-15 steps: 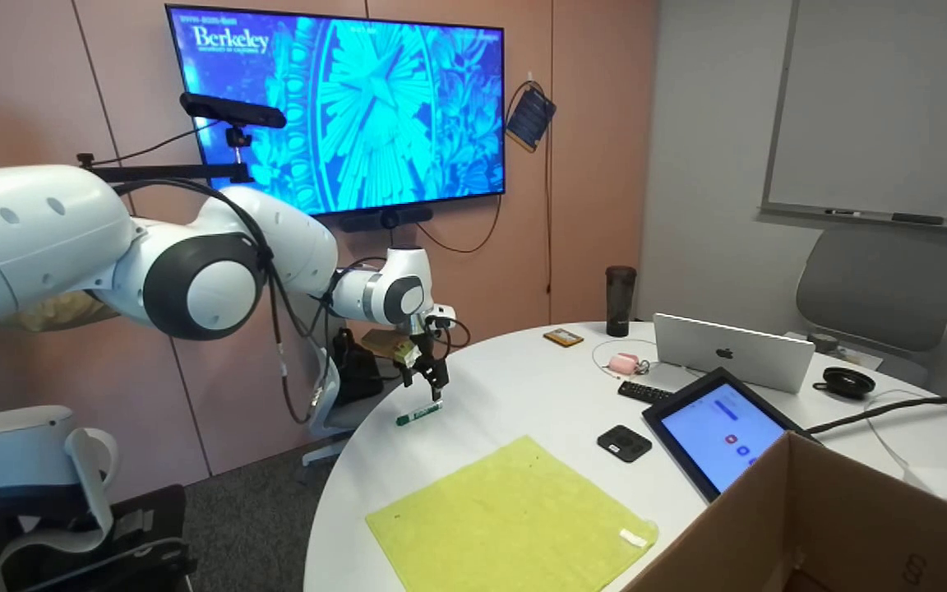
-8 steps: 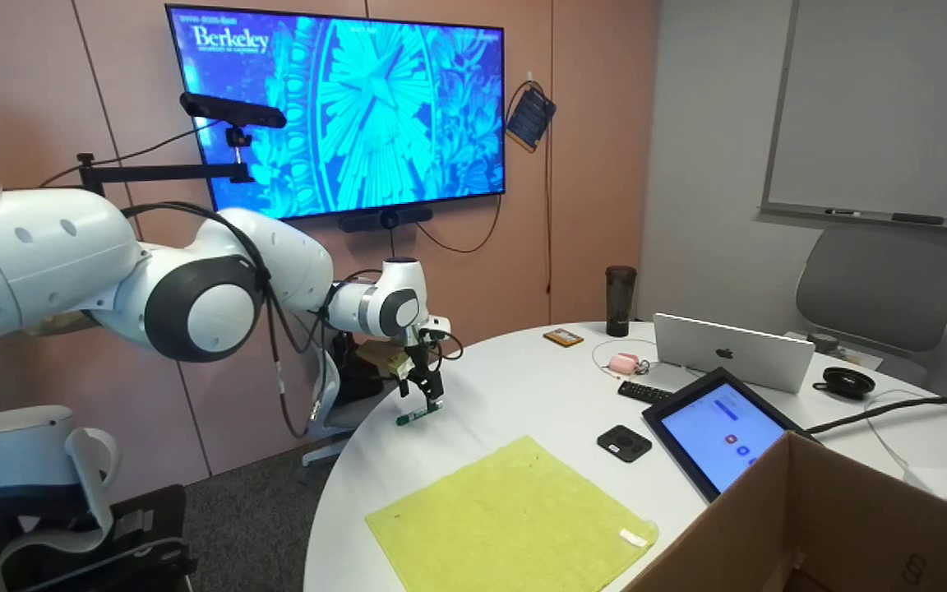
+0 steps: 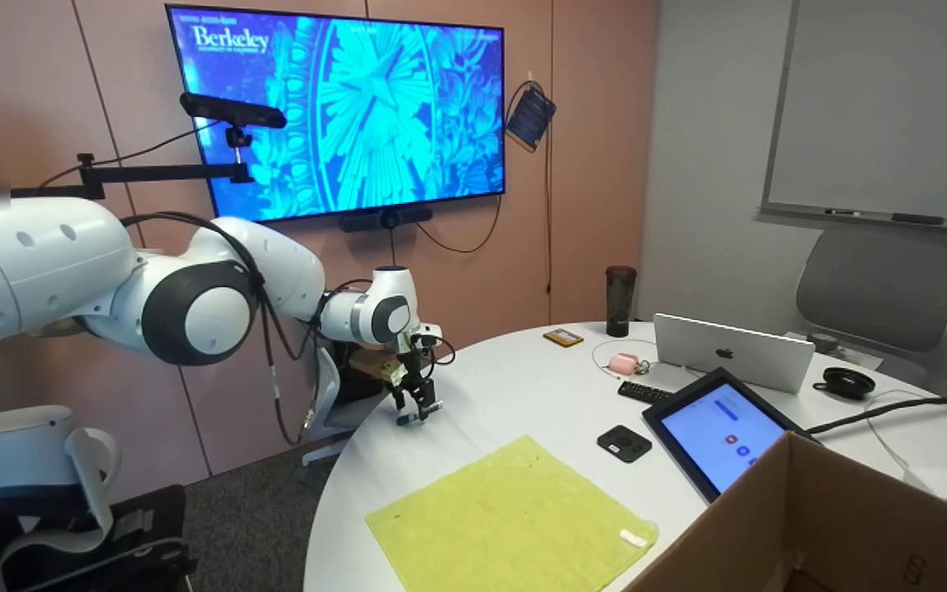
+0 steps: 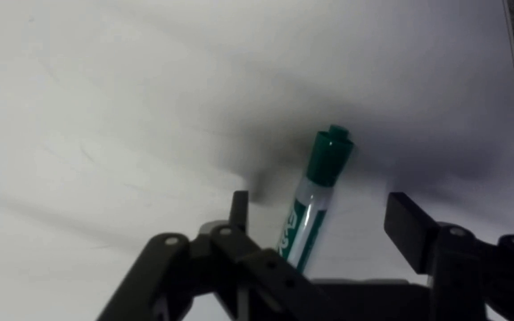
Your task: Pick up the marker, put it on the towel , fold the towel together with the marker and put it in the box
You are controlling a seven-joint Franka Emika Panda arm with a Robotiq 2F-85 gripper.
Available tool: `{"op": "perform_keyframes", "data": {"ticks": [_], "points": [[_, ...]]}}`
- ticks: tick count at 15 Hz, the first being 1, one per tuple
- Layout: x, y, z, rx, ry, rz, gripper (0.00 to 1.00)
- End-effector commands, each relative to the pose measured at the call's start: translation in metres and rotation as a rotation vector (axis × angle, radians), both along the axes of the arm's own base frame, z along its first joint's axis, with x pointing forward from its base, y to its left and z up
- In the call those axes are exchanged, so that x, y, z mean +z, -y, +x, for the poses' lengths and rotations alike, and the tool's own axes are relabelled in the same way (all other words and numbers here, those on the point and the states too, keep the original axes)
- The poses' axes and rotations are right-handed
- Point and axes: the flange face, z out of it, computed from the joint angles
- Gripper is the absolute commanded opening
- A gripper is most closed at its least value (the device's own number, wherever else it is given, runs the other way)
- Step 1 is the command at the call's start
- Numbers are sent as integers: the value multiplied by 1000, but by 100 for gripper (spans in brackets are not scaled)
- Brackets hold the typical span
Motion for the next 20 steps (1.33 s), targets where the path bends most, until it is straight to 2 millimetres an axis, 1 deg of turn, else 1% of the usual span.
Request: {"op": "perform_keyframes", "data": {"ticks": [1,2,3,4,5,6,8,9,10,11,12,13,16,17,18,19,20], "points": [[3,2,4,-17,24,-11,48],[2,4,5,-19,24,-11,62],[1,5,6,-20,24,-12,70],[-2,8,6,-22,20,-13,74],[-5,11,6,-27,16,-15,73],[-9,14,6,-31,8,-17,75],[-20,22,4,-39,-16,-19,72],[-26,26,3,-46,-26,-23,67],[-26,27,3,-51,-31,-22,46],[-28,28,3,-56,-31,-24,43],[-27,29,4,-58,-34,-21,42],[-25,30,6,-61,-38,-22,36],[-18,33,13,-61,-40,-23,10],[-17,34,15,-62,-38,-26,10],[-13,34,16,-55,-40,-29,8],[-12,34,17,-52,-35,-36,13],[-10,34,18,-50,-31,-38,13]]}}
